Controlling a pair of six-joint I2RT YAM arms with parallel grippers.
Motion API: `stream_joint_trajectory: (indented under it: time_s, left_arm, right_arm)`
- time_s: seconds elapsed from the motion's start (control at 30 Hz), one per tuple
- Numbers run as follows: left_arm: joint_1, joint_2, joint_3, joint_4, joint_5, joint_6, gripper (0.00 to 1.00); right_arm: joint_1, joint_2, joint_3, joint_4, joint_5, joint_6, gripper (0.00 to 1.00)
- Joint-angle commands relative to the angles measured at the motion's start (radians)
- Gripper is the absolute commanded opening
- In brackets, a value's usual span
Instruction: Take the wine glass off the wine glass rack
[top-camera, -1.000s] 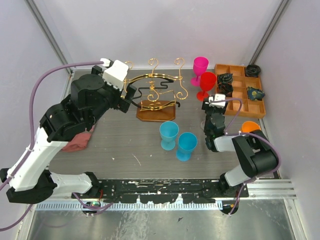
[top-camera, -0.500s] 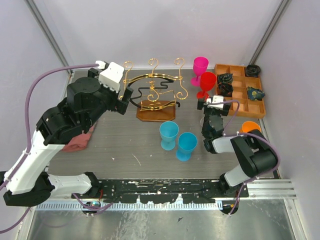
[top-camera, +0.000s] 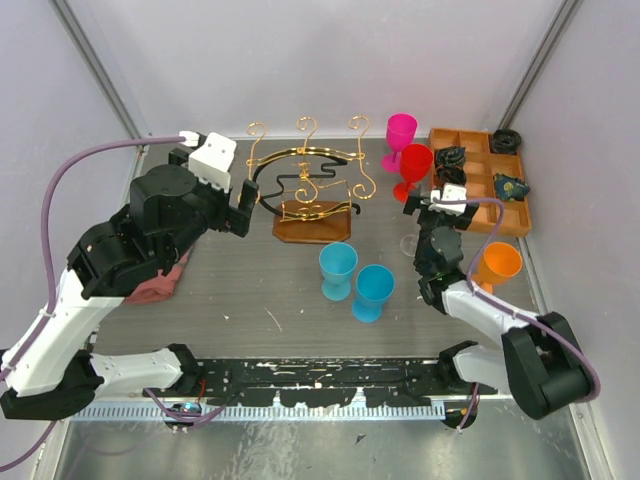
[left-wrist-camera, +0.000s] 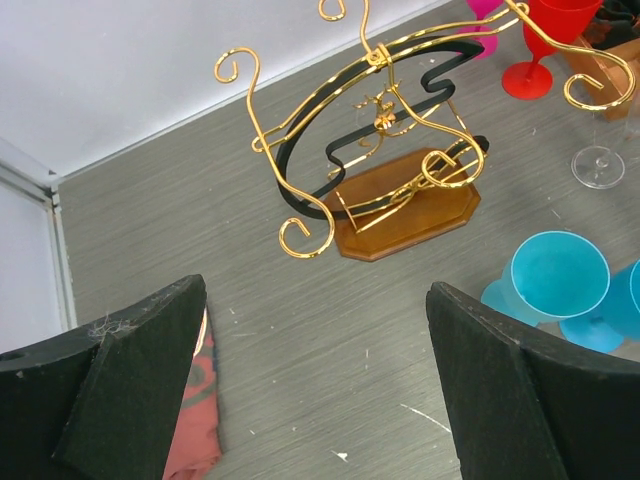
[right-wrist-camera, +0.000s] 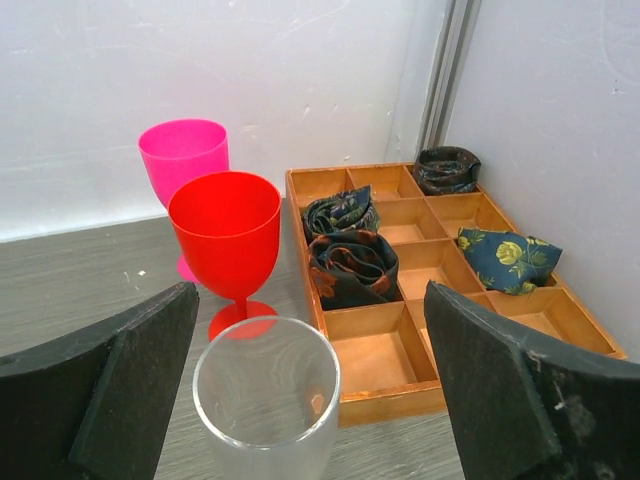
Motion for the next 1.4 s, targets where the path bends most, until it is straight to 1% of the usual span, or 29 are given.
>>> stream_joint_trajectory:
  time_s: [0.0, 0.2, 0.3, 0.37, 0.5, 0.57, 0.67, 0.7, 0.8, 0.9, 1.0, 1.1, 1.2, 1.23, 1.3, 1.37]
  left_arm:
    - [0.004, -0.011, -0.01, 0.019, -0.01, -0.059, 0.98]
    - [0.015, 0.027, 0.008, -0.013, -0.01, -0.12, 0.98]
    - [0.064, 0.061, 0.017, -0.032, 0.017, -0.174, 0.98]
    - [0.147, 0.092, 0.035, -0.065, 0.076, -0.224, 0.98]
    - [0.336, 0.132, 0.064, -0.078, 0.251, -0.289, 0.98]
    - [0.42, 0.158, 0.103, -0.095, 0.283, -0.292, 0.98]
    - [0.548, 0.245, 0.176, -0.136, 0.34, -0.289, 0.98]
    - [0.597, 0.271, 0.194, -0.148, 0.356, -0.289, 0.98]
    - [0.75, 0.351, 0.23, -0.182, 0.408, -0.314, 0.98]
    - [0.863, 0.418, 0.228, -0.197, 0.496, -0.362, 0.98]
    - [0.891, 0.433, 0.199, -0.186, 0.519, -0.376, 0.98]
    - [0.892, 0.408, 0.15, -0.151, 0.523, -0.376, 0.98]
    - [0.892, 0.389, 0.122, -0.147, 0.516, -0.381, 0.98]
    - [0.892, 0.385, 0.12, -0.149, 0.513, -0.38, 0.98]
    - [0.892, 0.377, 0.117, -0.147, 0.507, -0.38, 0.98]
    - [0.892, 0.373, 0.113, -0.141, 0.512, -0.38, 0.98]
  right_arm:
    - [0.005, -0.114, 0.078, -0.188, 0.011, 0.066, 1.0]
    - [0.005, -0.264, 0.158, -0.501, -0.043, 0.147, 1.0]
    - [0.005, -0.307, 0.241, -0.695, -0.12, 0.154, 1.0]
    - [0.006, -0.301, 0.331, -0.818, -0.149, 0.17, 1.0]
    - [0.005, -0.226, 0.533, -1.036, -0.167, 0.204, 1.0]
    - [0.005, -0.183, 0.631, -1.099, -0.174, 0.205, 1.0]
    - [0.006, -0.124, 0.754, -1.145, -0.189, 0.206, 1.0]
    - [0.005, -0.098, 0.8, -1.166, -0.19, 0.209, 1.0]
    - [0.002, 0.027, 0.991, -1.311, -0.198, 0.231, 1.0]
    - [-0.002, 0.161, 1.173, -1.457, -0.225, 0.261, 1.0]
    - [-0.027, 0.218, 1.282, -1.529, -0.291, 0.302, 1.0]
    - [-0.074, 0.229, 1.301, -1.537, -0.4, 0.346, 1.0]
    - [-0.145, 0.25, 1.308, -1.544, -0.584, 0.407, 1.0]
    - [-0.162, 0.258, 1.307, -1.551, -0.616, 0.42, 1.0]
    - [-0.173, 0.262, 1.291, -1.552, -0.633, 0.423, 1.0]
    - [-0.173, 0.246, 1.257, -1.524, -0.617, 0.414, 1.0]
